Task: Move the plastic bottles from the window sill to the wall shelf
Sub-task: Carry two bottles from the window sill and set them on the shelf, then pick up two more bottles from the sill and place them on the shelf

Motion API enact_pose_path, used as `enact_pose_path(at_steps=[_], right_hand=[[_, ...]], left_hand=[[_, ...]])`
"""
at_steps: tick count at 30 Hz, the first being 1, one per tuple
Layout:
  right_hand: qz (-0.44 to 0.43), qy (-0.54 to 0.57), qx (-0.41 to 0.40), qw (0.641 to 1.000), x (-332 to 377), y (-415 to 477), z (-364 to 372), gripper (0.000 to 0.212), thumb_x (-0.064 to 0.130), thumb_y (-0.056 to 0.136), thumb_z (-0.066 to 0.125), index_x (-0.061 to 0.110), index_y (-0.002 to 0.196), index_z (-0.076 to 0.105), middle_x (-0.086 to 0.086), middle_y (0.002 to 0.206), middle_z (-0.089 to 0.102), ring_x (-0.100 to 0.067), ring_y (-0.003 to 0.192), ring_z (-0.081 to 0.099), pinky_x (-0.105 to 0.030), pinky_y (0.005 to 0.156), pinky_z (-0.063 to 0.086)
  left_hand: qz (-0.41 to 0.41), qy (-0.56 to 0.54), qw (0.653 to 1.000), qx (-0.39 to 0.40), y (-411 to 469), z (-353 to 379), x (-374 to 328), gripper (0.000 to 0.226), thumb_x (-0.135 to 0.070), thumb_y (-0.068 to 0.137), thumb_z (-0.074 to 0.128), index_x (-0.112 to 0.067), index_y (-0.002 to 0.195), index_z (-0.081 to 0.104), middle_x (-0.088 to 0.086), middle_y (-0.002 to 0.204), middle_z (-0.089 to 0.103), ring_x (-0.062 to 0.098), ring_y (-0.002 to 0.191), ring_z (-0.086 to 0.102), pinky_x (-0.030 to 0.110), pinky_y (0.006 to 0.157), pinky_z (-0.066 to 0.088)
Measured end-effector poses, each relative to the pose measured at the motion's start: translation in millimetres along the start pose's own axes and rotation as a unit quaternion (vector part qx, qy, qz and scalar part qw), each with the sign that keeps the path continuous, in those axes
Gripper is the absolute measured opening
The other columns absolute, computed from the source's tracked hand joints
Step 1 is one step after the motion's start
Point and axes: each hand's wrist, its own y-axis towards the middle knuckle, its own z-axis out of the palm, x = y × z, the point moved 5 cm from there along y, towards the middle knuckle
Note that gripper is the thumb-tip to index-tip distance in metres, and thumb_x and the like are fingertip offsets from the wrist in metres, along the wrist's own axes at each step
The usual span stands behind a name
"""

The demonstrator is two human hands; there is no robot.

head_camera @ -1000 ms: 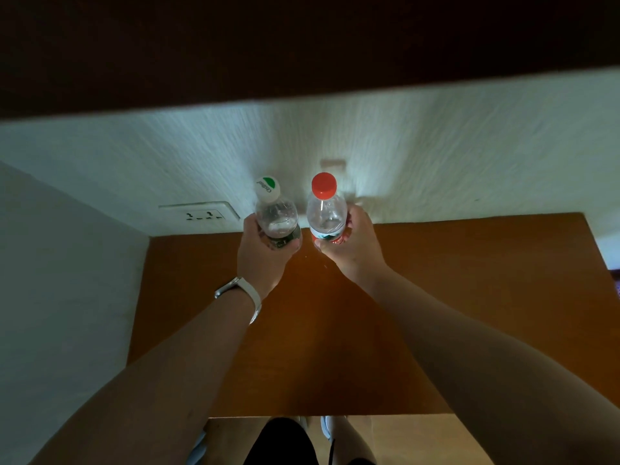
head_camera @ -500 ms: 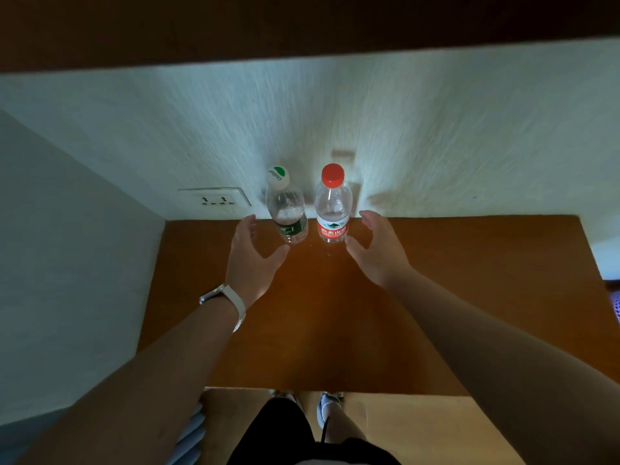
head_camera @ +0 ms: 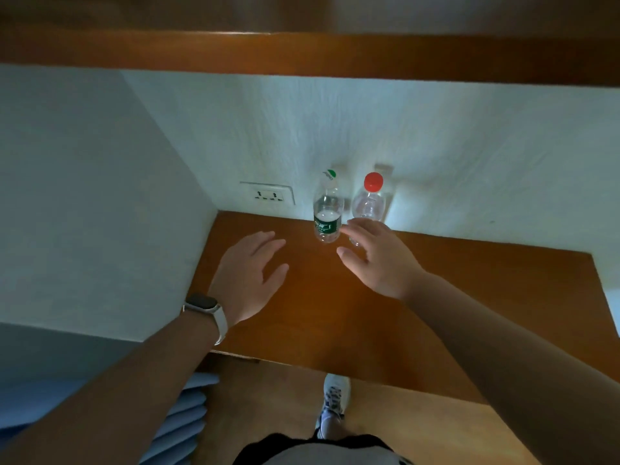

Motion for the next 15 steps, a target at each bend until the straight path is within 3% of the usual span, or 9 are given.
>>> enact_pose_path(at_steps=[5,11,15], right_hand=[[-0.087,-0.089,-0.005,0.992,53,-5,-3,0.056,0.054,0.097,0.034,0.018,0.136,0.054,-0.001,0.136,0.056,-0.022,0.127,0.049,-0.039,0.103,0.043],[-0.133,-0.139,0.035,0.981,135,-34,9,0.061,0.059,0.097,0.027,0.027,0.148,0.039,0.003,0.153,0.038,-0.021,0.142,0.031,-0.045,0.115,0.027],[-0.197,-0.156,0.043,0.967,200,-63,23,0.054,0.052,0.100,0.034,0.025,0.147,0.041,0.002,0.152,0.039,-0.022,0.141,0.031,-0.044,0.114,0.025]], left_hand=[[-0.031,0.035,0.999,-0.025,-45,-28,17,0.055,-0.053,0.097,0.036,-0.024,0.143,0.048,0.000,0.151,0.044,0.021,0.142,0.036,0.044,0.114,0.026],[-0.088,0.049,0.993,-0.061,-130,-60,38,0.057,-0.055,0.095,0.034,-0.024,0.140,0.052,0.002,0.146,0.050,0.023,0.136,0.043,0.046,0.110,0.032],[-0.117,0.044,0.989,-0.075,-203,-81,49,0.058,-0.054,0.095,0.032,-0.022,0.137,0.054,0.006,0.144,0.052,0.027,0.133,0.047,0.049,0.108,0.035]])
